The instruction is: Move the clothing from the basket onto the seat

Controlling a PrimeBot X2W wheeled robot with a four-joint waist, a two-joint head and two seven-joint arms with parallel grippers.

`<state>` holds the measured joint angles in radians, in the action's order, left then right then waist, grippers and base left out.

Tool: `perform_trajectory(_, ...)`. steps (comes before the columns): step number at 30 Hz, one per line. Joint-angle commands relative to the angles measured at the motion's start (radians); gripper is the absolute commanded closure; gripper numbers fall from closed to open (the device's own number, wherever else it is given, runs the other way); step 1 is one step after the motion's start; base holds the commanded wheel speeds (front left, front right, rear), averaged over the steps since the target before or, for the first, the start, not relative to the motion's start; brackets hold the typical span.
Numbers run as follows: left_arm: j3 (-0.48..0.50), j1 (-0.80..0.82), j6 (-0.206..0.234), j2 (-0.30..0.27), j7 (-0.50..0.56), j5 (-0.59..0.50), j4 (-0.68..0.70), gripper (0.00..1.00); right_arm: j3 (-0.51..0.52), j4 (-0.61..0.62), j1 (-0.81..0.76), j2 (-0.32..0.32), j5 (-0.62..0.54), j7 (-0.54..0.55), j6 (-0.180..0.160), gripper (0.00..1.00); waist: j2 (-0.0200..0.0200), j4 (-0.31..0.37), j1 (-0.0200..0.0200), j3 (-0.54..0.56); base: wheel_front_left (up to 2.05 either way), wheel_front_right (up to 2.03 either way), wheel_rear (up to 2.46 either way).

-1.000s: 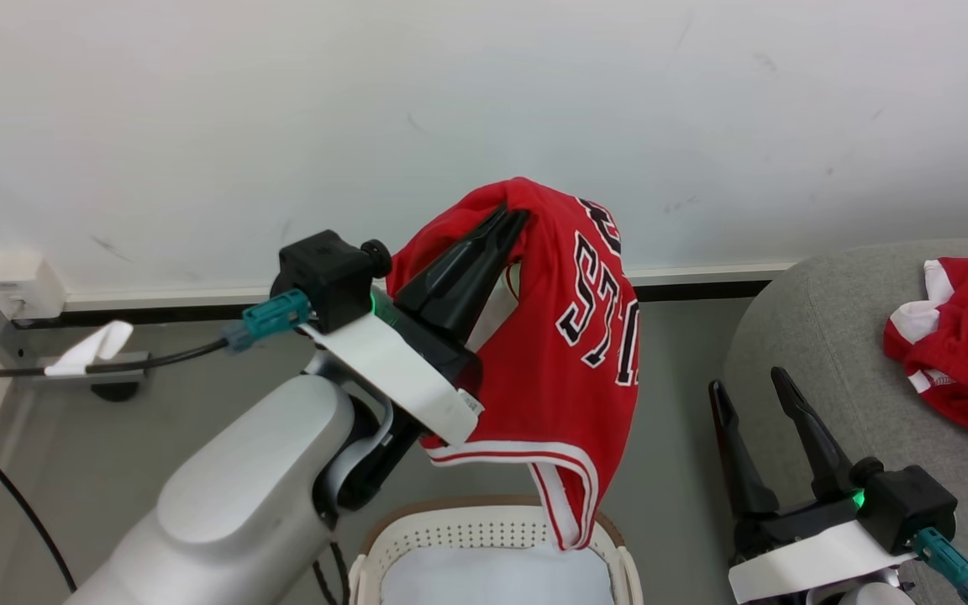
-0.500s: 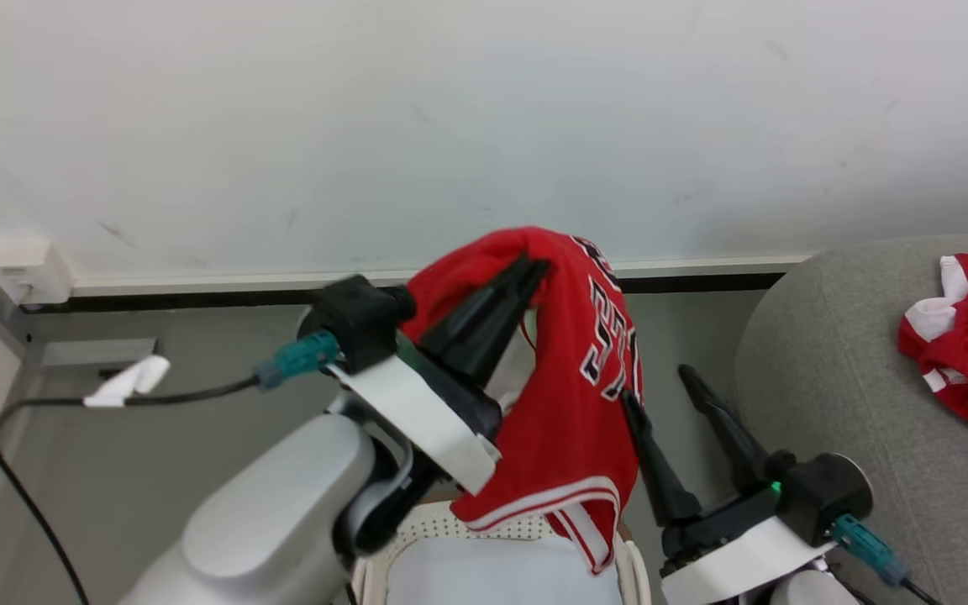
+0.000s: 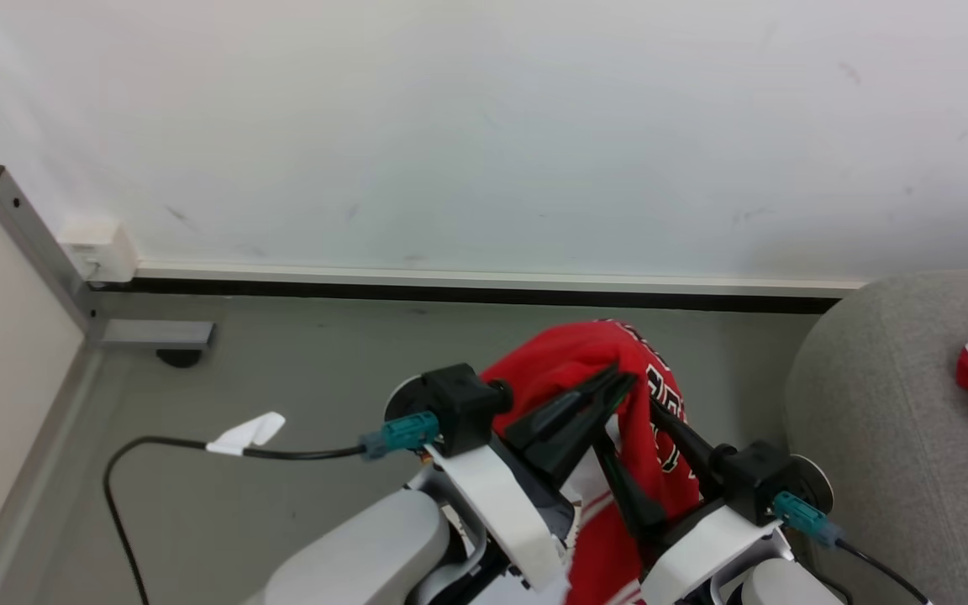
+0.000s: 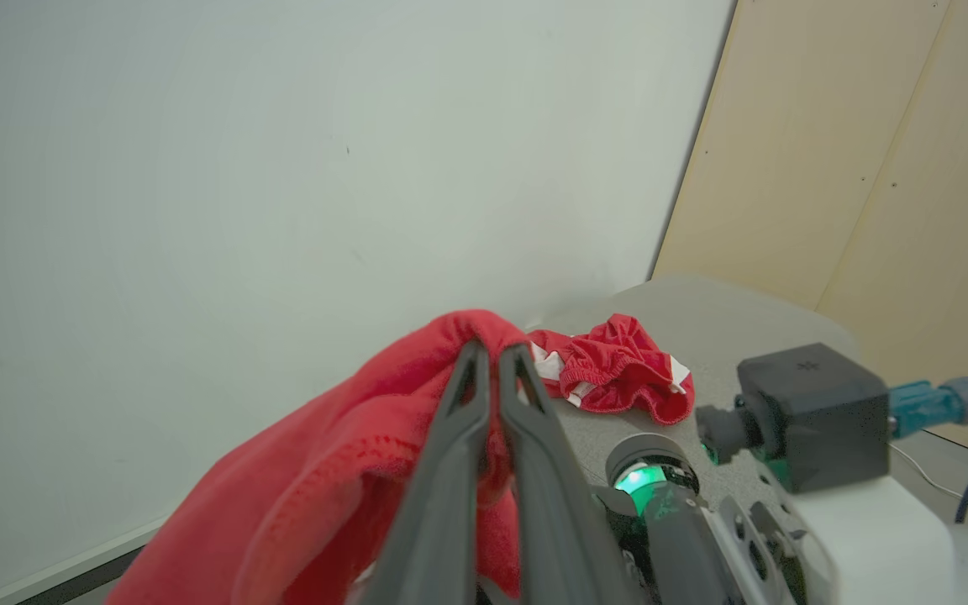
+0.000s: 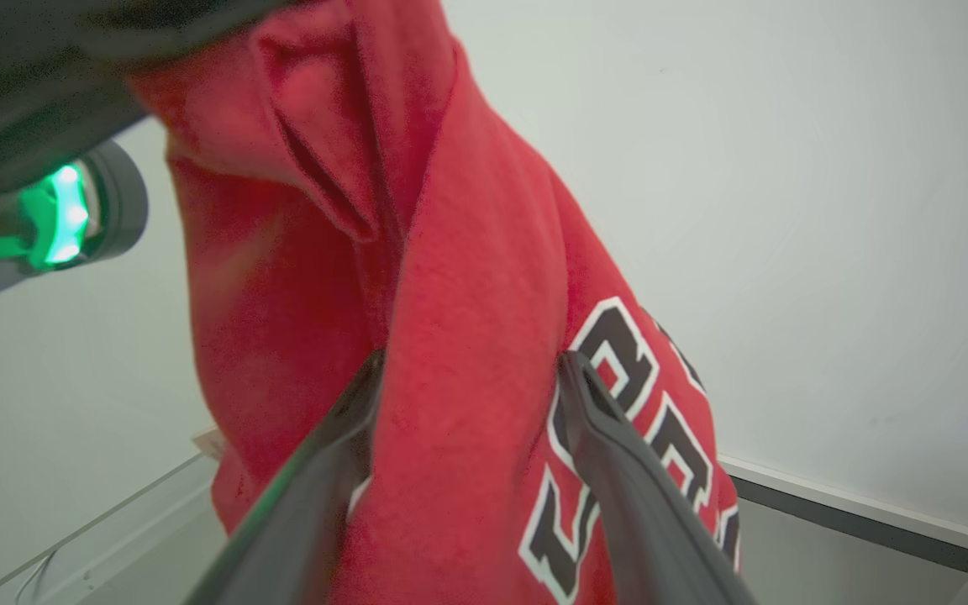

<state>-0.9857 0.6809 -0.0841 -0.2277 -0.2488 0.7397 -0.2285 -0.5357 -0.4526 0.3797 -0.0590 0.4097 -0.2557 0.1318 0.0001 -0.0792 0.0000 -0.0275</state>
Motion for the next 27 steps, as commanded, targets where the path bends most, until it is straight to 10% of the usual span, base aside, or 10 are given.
perform_trajectory(1, -0.007, -0.011, -0.004, 0.006, -0.003, -0.017, -0.005, 1.0, -0.004, -0.026, 0.024, -0.004, 0.005, 0.008, -0.002, 0.0, -0.0001, -0.015, 0.0, 0.005, 0.0, 0.0, 0.0)
perform_trajectory(10, -0.058, -0.009, -0.021, 0.048, -0.001, -0.017, -0.014, 1.0, -0.081, -0.214, 0.117, -0.004, 0.039, 0.014, -0.002, 0.0, -0.0001, -0.068, 0.0, 0.018, 0.0, 0.0, 0.0)
perform_trajectory(11, -0.061, -0.007, -0.022, 0.049, -0.001, -0.016, -0.015, 1.0, -0.092, -0.23, 0.126, -0.003, 0.05, 0.012, -0.002, 0.15, -0.0001, -0.073, 0.0, 0.019, 0.0, 0.0, 0.0)
perform_trajectory(12, -0.064, -0.005, -0.023, 0.051, -0.001, -0.014, -0.016, 1.0, -0.1, -0.247, 0.134, -0.002, 0.058, 0.009, -0.002, 0.89, -0.0001, -0.077, 0.0, 0.021, 0.0, 0.0, 0.0)
perform_trajectory(13, -0.067, -0.004, -0.025, 0.053, -0.001, -0.012, -0.017, 1.0, -0.107, -0.261, 0.14, -0.001, 0.064, 0.006, -0.002, 1.0, -0.0001, -0.081, 0.0, 0.022, 0.0, 0.0, 0.0)
perform_trajectory(27, -0.051, -0.003, -0.025, 0.036, -0.007, 0.007, -0.042, 1.0, -0.152, -0.307, 0.184, 0.006, 0.135, -0.01, -0.002, 1.0, -0.0001, -0.084, 0.0, 0.018, 0.0, 0.0, 0.0)
